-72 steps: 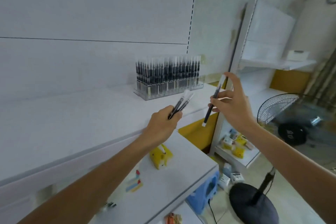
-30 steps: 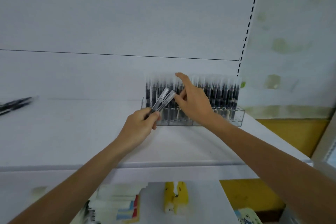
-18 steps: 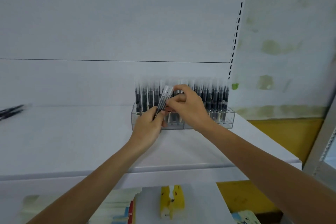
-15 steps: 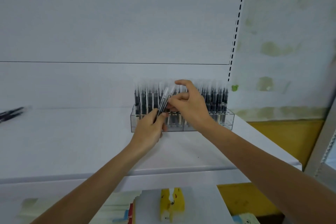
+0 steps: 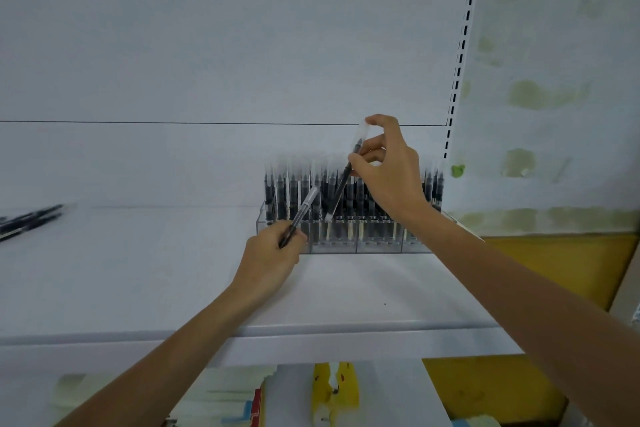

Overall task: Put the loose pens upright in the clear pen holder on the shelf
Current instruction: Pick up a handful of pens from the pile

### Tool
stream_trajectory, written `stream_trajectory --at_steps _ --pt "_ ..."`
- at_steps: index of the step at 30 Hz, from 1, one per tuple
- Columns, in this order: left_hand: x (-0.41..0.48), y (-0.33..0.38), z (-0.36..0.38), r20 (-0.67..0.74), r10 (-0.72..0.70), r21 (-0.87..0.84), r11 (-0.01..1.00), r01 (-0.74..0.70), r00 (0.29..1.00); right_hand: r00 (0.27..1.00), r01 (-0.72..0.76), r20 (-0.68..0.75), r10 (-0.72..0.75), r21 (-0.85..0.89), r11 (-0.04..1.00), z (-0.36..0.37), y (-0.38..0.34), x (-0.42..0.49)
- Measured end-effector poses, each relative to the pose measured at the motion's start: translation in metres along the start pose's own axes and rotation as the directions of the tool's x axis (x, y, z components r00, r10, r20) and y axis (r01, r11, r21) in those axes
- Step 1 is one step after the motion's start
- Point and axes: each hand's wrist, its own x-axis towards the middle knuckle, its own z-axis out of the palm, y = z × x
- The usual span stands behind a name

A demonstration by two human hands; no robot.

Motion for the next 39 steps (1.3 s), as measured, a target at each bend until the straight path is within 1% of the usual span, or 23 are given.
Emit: stream_trajectory --at_steps 4,9,11,17,19,22,23,26,28,31,32,33,36,37,39 --pt "-0.005 0.002 -0.006 -0.042 -0.038 -0.055 0.998 0.036 0.998 0.993 0.117 0.013 -0.116 -0.061 0.991 0.004 0.003 -0.005" --pt "-0.010 0.000 -0.013 -0.062 -0.048 -0.029 0.999 0.046 0.997 0.977 0.211 0.018 -0.210 -0.101 0.972 0.011 0.007 -0.007" --pt "-0.012 -0.003 -0.014 -0.063 -0.053 -0.020 0.998 0.052 0.997 0.973 0.231 0.048 -0.227 -0.119 0.966 0.015 0.009 -0.008" --pt "-0.013 0.000 -0.014 -0.055 -0.059 -0.032 0.998 0.057 0.997 0.977 0.197 0.119 -0.177 -0.188 0.962 0.016 0.008 -0.001" --pt "-0.012 0.002 -0.013 -0.051 -0.057 -0.033 0.998 0.056 0.997 0.969 0.190 0.199 -0.143 -0.239 0.952 0.016 0.009 -0.003" --pt "-0.011 0.004 -0.010 -0.043 -0.054 -0.034 0.998 0.052 0.998 0.933 0.169 0.357 -0.052 -0.305 0.937 0.023 0.016 -0.016" --pt "-0.011 0.004 -0.009 -0.040 -0.051 -0.034 0.998 0.050 0.998 0.924 0.162 0.381 -0.029 -0.322 0.933 0.026 0.019 -0.019" --pt "-0.012 0.005 -0.007 -0.046 -0.042 -0.023 0.999 0.041 0.998 0.923 0.142 0.384 -0.010 -0.316 0.938 0.027 0.022 -0.019" --pt "-0.013 0.006 -0.008 -0.049 -0.036 -0.030 0.999 0.035 0.998 0.926 0.169 0.375 -0.039 -0.320 0.932 0.026 0.021 -0.020" --pt "-0.012 0.007 -0.007 -0.054 -0.014 -0.030 0.999 0.012 0.998 0.958 0.235 0.248 -0.148 -0.371 0.898 0.023 0.019 -0.024" --pt "-0.011 0.008 -0.006 -0.055 -0.003 -0.026 1.000 0.002 0.998 0.966 0.222 0.206 -0.157 -0.346 0.911 0.022 0.017 -0.026" --pt "-0.011 0.010 -0.005 -0.056 0.008 -0.025 1.000 -0.010 0.998 0.972 0.187 0.193 -0.133 -0.297 0.936 0.023 0.014 -0.028" --pt "-0.009 0.019 0.003 -0.043 0.044 -0.049 0.998 -0.046 0.998 0.957 0.001 0.290 0.030 -0.108 0.994 0.028 -0.001 -0.040" --pt "-0.008 0.023 0.005 -0.035 0.057 -0.072 0.996 -0.059 0.998 0.950 -0.039 0.308 0.052 -0.051 0.998 0.029 -0.004 -0.042" --pt "-0.006 0.030 0.009 -0.022 0.086 -0.107 0.990 -0.088 0.996 0.961 -0.055 0.274 0.045 0.029 0.998 0.029 -0.008 -0.043"
